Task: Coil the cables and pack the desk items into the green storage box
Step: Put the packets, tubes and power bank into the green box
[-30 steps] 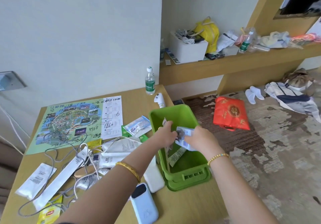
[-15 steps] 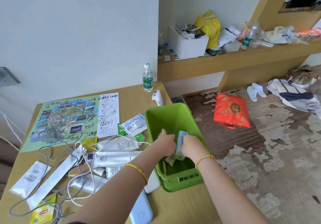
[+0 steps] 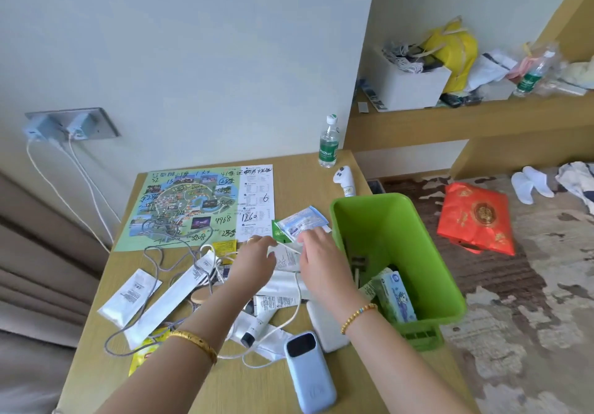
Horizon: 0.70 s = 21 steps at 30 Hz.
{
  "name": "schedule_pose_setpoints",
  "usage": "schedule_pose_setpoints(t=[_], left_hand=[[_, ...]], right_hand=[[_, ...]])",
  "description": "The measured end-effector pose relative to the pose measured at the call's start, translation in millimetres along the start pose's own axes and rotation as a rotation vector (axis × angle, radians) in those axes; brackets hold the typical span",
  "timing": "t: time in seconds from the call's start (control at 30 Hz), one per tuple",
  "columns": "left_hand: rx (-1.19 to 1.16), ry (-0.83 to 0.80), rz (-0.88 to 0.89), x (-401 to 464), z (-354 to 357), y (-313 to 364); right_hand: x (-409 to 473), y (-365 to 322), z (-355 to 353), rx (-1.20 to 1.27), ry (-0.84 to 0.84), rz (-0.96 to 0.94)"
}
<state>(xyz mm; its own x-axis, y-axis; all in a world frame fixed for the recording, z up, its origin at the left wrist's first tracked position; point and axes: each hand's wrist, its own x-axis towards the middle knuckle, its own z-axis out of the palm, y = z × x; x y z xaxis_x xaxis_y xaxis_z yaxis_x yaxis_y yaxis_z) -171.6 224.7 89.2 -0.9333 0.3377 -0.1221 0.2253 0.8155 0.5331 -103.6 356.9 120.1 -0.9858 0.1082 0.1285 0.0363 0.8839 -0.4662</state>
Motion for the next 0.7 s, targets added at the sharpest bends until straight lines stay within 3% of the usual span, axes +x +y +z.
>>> schedule_pose_setpoints(t=[0.2,0.3,0.5,0.7], left_hand=[[0.325,-0.376,-0.045,-16.2,15.3,-77.4],[0.489,-0.468,0.000,-16.8,17.9,-95.1],[0.716,-0.380,0.068,-2.4,25.6,-90.0],[0.779,-0.334,0.085,-2.9,34.8,-91.3]], right_hand=[[-12.0,-10.0,74.8,-0.079,-0.472,0.023],[-14.9,-2.5,97.4,-0.151,-0.623,0.021],[-12.1,4.4,114.7,-0.279,-0.560,0.037],[-15.5,11.1,119.4,-0.349,-0.568,-0.118]])
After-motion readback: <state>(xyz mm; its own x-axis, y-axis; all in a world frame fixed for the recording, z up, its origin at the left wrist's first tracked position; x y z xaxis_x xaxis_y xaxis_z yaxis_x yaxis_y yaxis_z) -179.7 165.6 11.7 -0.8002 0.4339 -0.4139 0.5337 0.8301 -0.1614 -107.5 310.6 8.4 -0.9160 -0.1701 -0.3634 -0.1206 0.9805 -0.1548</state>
